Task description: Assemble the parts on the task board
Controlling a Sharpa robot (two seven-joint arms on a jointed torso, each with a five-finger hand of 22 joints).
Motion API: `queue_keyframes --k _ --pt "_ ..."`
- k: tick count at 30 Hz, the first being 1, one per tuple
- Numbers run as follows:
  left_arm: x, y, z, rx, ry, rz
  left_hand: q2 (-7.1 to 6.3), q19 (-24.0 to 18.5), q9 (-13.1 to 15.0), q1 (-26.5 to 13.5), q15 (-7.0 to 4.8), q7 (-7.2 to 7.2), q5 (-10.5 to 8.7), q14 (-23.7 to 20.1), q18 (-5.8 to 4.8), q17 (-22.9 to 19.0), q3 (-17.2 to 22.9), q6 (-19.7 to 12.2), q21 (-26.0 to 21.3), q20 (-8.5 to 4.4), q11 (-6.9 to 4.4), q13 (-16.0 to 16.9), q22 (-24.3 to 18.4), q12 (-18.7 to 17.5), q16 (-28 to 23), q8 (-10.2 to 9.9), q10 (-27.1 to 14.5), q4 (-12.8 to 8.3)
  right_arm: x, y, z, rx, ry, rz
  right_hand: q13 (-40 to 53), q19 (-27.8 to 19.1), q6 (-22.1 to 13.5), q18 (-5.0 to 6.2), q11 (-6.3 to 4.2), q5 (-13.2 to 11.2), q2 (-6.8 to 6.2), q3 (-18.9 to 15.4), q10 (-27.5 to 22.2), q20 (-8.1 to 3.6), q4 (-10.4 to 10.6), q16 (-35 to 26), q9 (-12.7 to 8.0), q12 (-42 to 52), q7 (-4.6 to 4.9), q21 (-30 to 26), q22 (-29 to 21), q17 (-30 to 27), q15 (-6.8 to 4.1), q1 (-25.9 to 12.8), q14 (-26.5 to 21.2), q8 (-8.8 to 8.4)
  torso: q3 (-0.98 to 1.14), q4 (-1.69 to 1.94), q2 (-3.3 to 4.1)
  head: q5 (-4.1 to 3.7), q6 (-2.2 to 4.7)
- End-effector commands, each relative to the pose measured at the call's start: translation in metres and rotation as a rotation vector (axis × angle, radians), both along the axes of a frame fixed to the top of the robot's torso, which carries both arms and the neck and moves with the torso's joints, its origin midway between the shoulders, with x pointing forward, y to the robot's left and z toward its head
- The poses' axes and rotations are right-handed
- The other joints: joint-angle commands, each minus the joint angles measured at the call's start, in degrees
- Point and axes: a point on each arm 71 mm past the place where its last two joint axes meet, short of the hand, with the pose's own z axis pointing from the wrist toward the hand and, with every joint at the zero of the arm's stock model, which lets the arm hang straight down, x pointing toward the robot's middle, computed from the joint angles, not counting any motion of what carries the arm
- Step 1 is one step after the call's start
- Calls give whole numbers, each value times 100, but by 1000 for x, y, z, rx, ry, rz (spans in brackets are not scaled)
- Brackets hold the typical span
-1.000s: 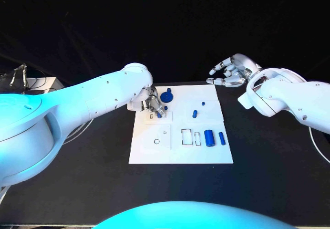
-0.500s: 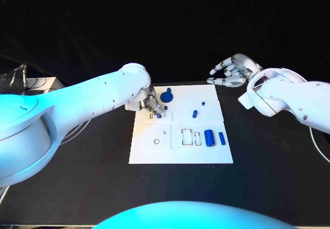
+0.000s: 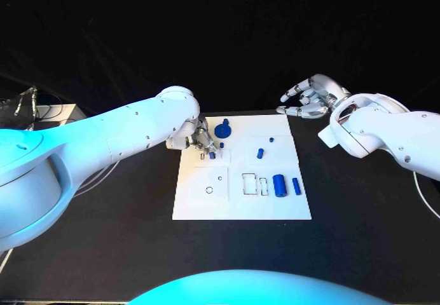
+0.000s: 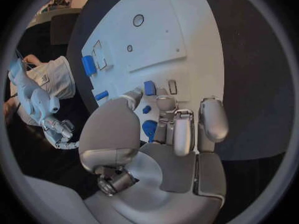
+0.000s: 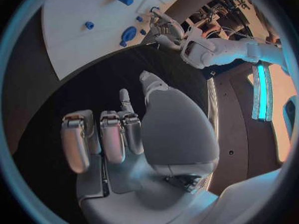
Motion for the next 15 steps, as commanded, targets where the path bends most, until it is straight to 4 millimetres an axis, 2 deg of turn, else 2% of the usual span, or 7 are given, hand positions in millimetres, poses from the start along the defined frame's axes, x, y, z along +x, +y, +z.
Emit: queue_keyframes --k 1,9,10,12,14,15 --pt "0 -2 5 -58 -29 21 46 -60 10 -21 -4 21 -29 464 18 1071 -48 -24 -49 2 10 -50 -46 -50 -41 -3 -68 -3 0 0 -1 -10 -5 13 1477 610 -48 -81 2 -27 12 -18 562 -18 16 8 10 -24 4 13 1507 1460 -14 -53 575 29 4 7 2 5 14" --pt "-1 0 11 -106 -51 35 69 -138 3 -1 18 51 -30 432 41 984 -155 -94 -121 17 37 -173 -160 -126 -89 -51 -169 0 -1 0 -2 -10 -3 13 1477 610 -48 -81 2 -27 12 -18 562 -18 16 8 10 -24 4 13 1507 1460 -14 -53 575 29 5 6 9 21 34" --pt "-1 0 12 -111 -55 37 107 -230 -40 41 47 90 -28 401 70 905 -232 -173 -207 37 72 -389 -301 -258 -134 -135 -315 -2 -1 0 -2 -10 -3 13 1477 610 -48 -81 2 -27 12 -18 562 -18 16 8 10 -24 4 13 1507 1460 -14 -53 575 29 3 1 11 22 35" --pt "-2 2 13 -124 -64 44 141 -255 -74 94 62 108 -25 390 77 880 -266 -196 -234 51 88 -443 -337 -289 -149 -181 -360 -5 -1 -1 -2 -11 -2 12 1488 610 -66 -81 5 -27 15 -24 574 -16 18 9 14 -11 7 13 1507 1464 -12 -62 576 31 1 0 11 22 38" --pt "-2 3 13 -137 -74 53 219 -357 -197 203 103 163 -20 344 108 766 -307 -279 -337 82 137 -653 -494 -417 -214 -329 -507 -3 -1 -2 -2 -11 -1 11 1488 610 -66 -81 5 -27 15 -24 574 -16 18 9 14 -11 7 13 1507 1464 -12 -62 576 31 2 1 11 22 42" --pt "-3 5 13 -143 -78 57 264 -426 -290 280 136 206 -18 307 130 678 -329 -331 -410 107 175 -874 -604 -550 -265 -431 -650 -5 -1 -2 -2 -11 -1 10 1488 610 -66 -81 5 -27 15 -24 574 -16 18 9 14 -11 7 13 1507 1464 -12 -62 576 31 4 2 9 21 41"
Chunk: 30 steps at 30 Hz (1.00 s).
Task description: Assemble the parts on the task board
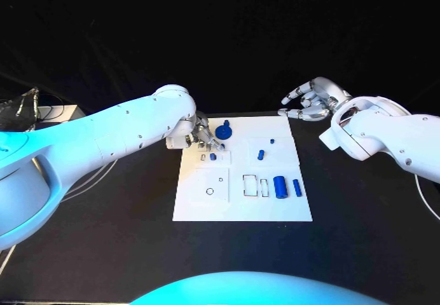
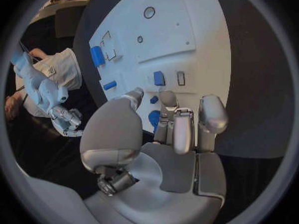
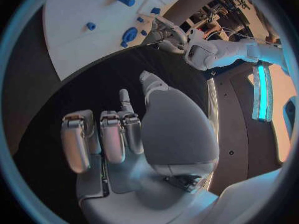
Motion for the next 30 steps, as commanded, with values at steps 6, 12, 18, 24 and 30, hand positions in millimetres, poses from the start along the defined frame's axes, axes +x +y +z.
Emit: queue_keyframes --k 6,12,18,24,30 --pt "-4 6 2 -79 -40 35 101 -97 -228 141 85 79 -18 296 123 654 -98 -124 -111 47 80 -338 -145 -188 -69 -232 -215 8 -1 -3 -1 -9 -3 9 1489 610 -44 -82 5 -27 15 -24 574 -17 18 9 9 -11 -15 13 1508 1464 -12 -62 575 31 0 -7 9 -14 11" --pt "-11 12 2 -93 -57 36 180 -89 -303 108 101 94 -12 297 123 653 -125 -111 -114 60 96 -336 -142 -169 -67 -281 -208 16 -3 -6 -2 -10 1 4 1489 610 -44 -82 5 -27 15 -24 574 -17 18 9 9 -11 -15 13 1508 1464 -12 -62 575 31 1 -9 11 -25 15" --pt "-19 18 -2 -140 -69 62 423 -88 -538 661 95 89 1 289 132 619 411 -115 -144 72 89 -507 -172 -220 -77 -416 -327 -75 -4 -8 -4 -10 5 2 1489 610 -44 -82 5 -27 15 -24 574 -17 18 9 9 -11 -15 13 1508 1464 -12 -62 575 31 4 -3 7 -32 17" --pt "-24 18 -10 -197 -65 98 168 -138 -700 1073 126 127 -17 252 147 546 1437 -136 -214 92 119 -666 -254 -275 -105 -424 -437 -109 -5 -8 -5 -11 6 1 1488 610 -46 -82 5 -24 20 -22 573 -16 16 10 12 -12 -15 13 1508 1468 -11 -60 577 35 -5 1 10 -34 19" --pt "-26 19 -15 -219 -52 112 213 -118 -671 1187 113 105 -46 259 140 565 1601 -91 -198 82 104 -687 -219 -253 -91 -331 -397 -205 -5 -9 -5 -12 7 1 1488 610 -46 -82 5 -24 20 -22 573 -16 16 10 12 -12 -15 13 1508 1468 -11 -60 577 35 -8 -16 13 -29 6"
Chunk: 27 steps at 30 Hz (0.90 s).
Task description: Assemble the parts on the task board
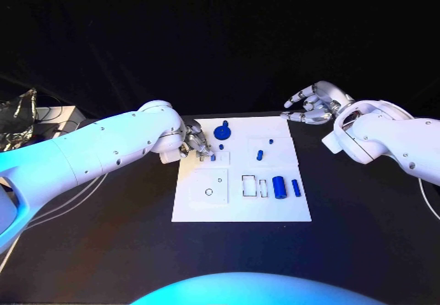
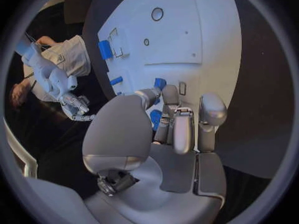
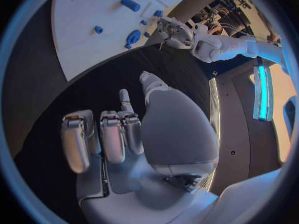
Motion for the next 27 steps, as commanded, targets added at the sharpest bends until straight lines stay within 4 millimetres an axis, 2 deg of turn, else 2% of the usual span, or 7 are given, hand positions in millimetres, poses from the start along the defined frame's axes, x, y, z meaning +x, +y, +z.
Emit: queue_keyframes --k 1,5,13,24,27 --pt "0 -1 -1 -53 -5 24 19 10 19 63 21 -20 -24 249 61 568 24 55 10 -8 -19 -11 16 35 8 53 35 -21 -1 1 0 -9 -4 13 1485 610 -25 -82 5 -24 -3 -22 573 -16 16 10 8 -12 7 13 1505 1468 -11 -37 577 35 -4 -3 1 -2 -16" --pt "0 0 -3 -53 0 26 13 14 38 114 15 -30 -27 253 59 583 8 57 14 -12 -28 -18 27 39 17 87 44 -74 -1 1 -1 -10 -3 12 1485 610 -25 -82 5 -24 -3 -22 573 -16 16 10 8 -12 7 13 1505 1468 -11 -37 577 35 -1 8 -2 -12 -26" --pt "1 1 -4 -51 0 36 38 20 48 139 11 -37 -28 258 56 599 6 64 20 -15 -33 -23 39 41 26 109 51 -94 -1 1 -1 -10 -2 13 1485 610 -25 -82 5 -24 -3 -22 573 -16 16 10 8 -12 7 13 1505 1468 -11 -37 577 35 4 -2 -2 -13 -23" --pt "2 0 -6 -51 -6 42 195 35 79 343 -14 -63 -24 277 50 652 154 2 38 -36 -60 -64 76 23 60 178 76 -252 -1 0 -1 -11 -1 12 1494 610 -21 -82 4 -14 9 -15 583 -16 16 10 12 -1 6 13 1505 1466 -11 -34 576 42 7 0 -5 -9 -32" --pt "1 0 -6 -57 1 40 158 18 79 316 -8 -48 -27 267 54 630 147 -20 24 -35 -49 -72 53 16 49 181 68 -247 -1 0 -2 -11 -1 12 1494 610 -21 -82 4 -14 9 -15 583 -16 16 10 12 -1 6 13 1505 1466 -11 -34 576 42 8 1 -8 -14 -29"
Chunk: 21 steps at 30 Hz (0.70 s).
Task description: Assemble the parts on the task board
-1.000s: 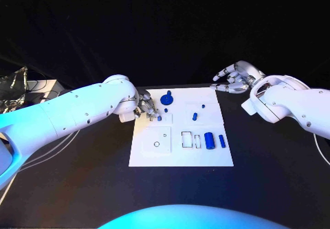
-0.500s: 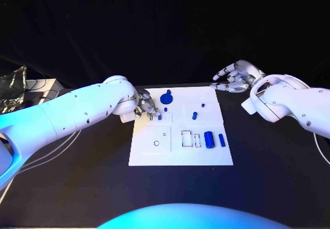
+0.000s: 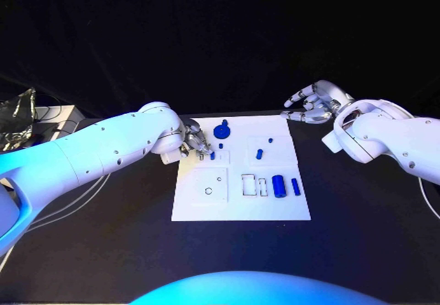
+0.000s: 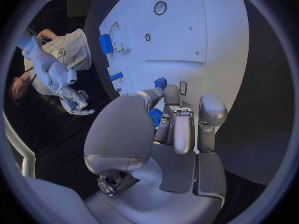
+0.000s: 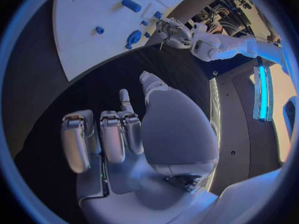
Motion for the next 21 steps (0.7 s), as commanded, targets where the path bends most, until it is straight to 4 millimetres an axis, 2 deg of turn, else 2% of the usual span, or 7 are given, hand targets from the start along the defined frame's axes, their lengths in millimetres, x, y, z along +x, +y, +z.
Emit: queue_keyframes --k 1,2,3,15,21 --pt "-1 -3 0 -20 0 -4 -43 -2 4 10 -4 15 -2 264 54 624 -19 -45 21 -18 -3 -13 -21 -8 24 29 22 1 -1 1 0 -9 -2 13 1496 610 -22 -82 4 -14 9 -15 583 -16 16 10 5 -1 6 13 1507 1466 -11 -34 576 19 4 1 -3 -7 1" --pt "-1 -3 0 -22 1 -4 -54 -5 2 -3 -1 18 -2 263 55 622 -24 -48 19 -17 0 -15 -25 -9 23 30 20 7 -1 1 0 -9 -1 14 1496 610 -22 -82 4 -14 9 -15 583 -16 16 10 5 -1 6 13 1507 1466 -11 -34 576 19 4 0 -2 -8 3" --pt "-1 -3 0 -25 3 -4 -75 -16 -11 -45 20 24 2 586 54 1510 -23 -59 11 -5 6 -25 -31 -9 469 39 11 32 -1 1 -1 -9 -1 14 1496 610 -22 -82 4 -14 9 -15 583 -16 16 10 5 -1 6 13 1507 1466 -11 -34 576 19 4 0 0 -9 2" --pt "-2 -3 0 -45 11 2 -120 -26 -36 -97 35 41 -3 586 58 1510 -33 -68 6 10 25 -37 -35 1 469 57 7 57 -1 0 -2 -11 3 14 1496 610 -22 -82 4 -14 9 -15 583 -16 16 10 5 -1 6 13 1507 1466 -11 -34 576 19 -1 5 -2 -4 12" --pt "-4 1 3 -69 17 6 -438 -51 -103 -313 57 67 2 586 68 1510 -214 -34 -20 28 48 -48 -73 21 469 65 -22 172 -1 -1 -3 -10 1 12 1487 610 -22 -82 3 -15 8 -16 574 -16 15 10 8 -11 6 13 1507 1466 -12 -35 576 23 -2 6 2 -15 22"
